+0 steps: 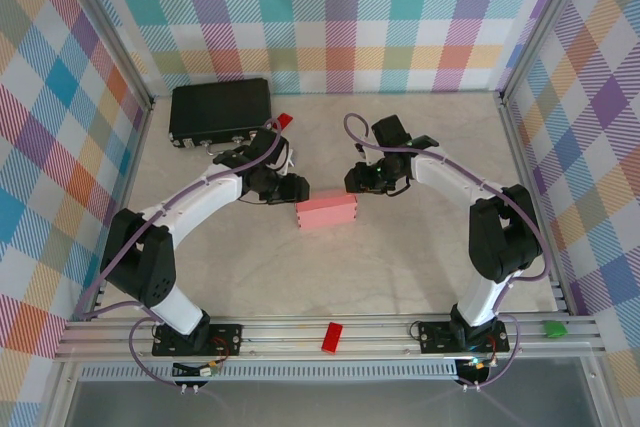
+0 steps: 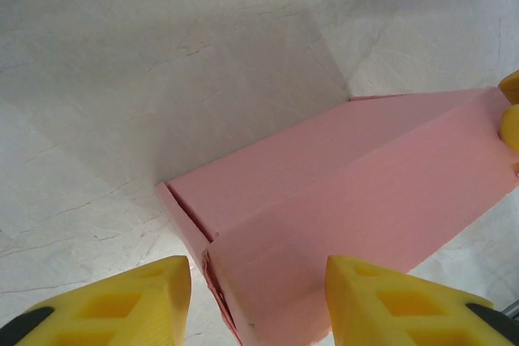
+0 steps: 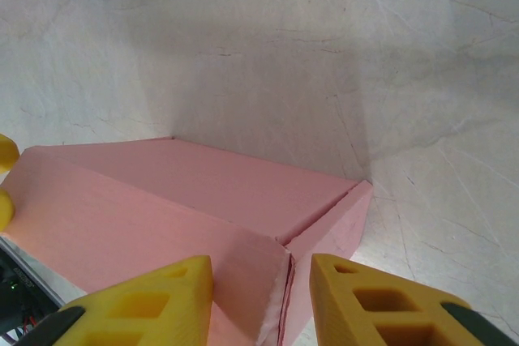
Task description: Fold the paper box
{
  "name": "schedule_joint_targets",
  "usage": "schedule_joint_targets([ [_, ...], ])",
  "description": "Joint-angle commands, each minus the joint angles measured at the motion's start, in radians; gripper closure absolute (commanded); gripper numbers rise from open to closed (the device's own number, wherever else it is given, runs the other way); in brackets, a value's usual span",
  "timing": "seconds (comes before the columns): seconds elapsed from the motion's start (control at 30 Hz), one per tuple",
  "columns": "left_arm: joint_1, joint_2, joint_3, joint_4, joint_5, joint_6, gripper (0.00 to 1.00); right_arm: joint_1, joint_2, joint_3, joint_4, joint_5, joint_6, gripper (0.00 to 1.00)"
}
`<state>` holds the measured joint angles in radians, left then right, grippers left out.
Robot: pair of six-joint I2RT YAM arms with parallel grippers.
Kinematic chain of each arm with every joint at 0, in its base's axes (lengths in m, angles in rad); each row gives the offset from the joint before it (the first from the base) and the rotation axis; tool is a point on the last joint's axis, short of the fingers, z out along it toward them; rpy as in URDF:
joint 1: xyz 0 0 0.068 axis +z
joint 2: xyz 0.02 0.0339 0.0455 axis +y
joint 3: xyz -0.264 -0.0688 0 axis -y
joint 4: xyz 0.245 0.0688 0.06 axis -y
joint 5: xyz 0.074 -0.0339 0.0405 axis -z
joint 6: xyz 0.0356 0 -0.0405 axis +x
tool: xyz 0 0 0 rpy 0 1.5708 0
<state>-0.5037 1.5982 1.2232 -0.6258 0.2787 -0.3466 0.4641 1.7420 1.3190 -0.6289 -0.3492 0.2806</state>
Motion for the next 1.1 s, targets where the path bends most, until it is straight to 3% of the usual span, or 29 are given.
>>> schedule_joint_targets([
  [0.0, -0.010, 0.009, -0.014, -0.026, 0.024, 0.018, 0.53, 0.001, -0.006, -0.034, -0.040, 0.004, -0.006, 0.63],
  [0.83, -0.010, -0.004, -0.085, -0.008, 0.042, 0.059, 0.50, 0.005, -0.007, -0.111, -0.010, 0.005, 0.009, 0.64],
  [1.07, -0.010, -0.006, -0.116, -0.002, 0.036, 0.060, 0.55, 0.007, -0.007, -0.142, 0.000, 0.002, 0.011, 0.66],
])
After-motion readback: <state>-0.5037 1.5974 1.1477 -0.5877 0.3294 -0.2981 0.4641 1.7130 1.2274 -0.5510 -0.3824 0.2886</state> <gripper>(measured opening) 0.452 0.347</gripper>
